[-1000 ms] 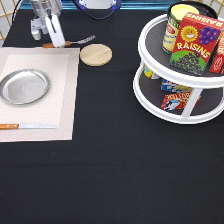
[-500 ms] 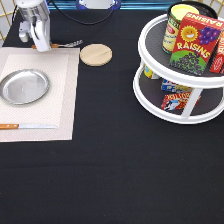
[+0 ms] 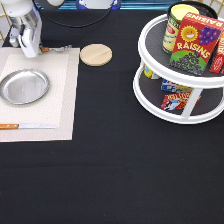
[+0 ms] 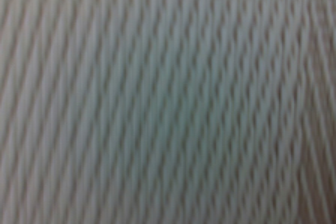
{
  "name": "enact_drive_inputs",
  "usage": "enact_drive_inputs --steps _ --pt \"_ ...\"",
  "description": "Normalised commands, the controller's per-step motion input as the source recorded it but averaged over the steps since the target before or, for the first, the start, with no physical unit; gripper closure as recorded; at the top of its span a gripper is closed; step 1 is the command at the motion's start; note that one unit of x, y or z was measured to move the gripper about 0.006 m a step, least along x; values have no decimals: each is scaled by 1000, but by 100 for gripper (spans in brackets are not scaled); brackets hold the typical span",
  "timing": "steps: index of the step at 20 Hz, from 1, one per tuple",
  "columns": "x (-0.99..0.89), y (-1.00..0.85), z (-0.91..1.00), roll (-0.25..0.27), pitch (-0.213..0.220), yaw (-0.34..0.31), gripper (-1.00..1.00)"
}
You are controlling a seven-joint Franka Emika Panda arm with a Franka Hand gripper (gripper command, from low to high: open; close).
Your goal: Arrange plate and fork
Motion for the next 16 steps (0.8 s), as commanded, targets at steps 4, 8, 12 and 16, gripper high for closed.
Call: enact_drive_inputs --steps 4,8,12,16 --pt "628 -580 292 143 140 0 100" --pt "648 -370 156 104 156 -49 100" --pt "691 -42 128 12 135 -104 100" --pt "489 4 -49 -7 76 -129 100"
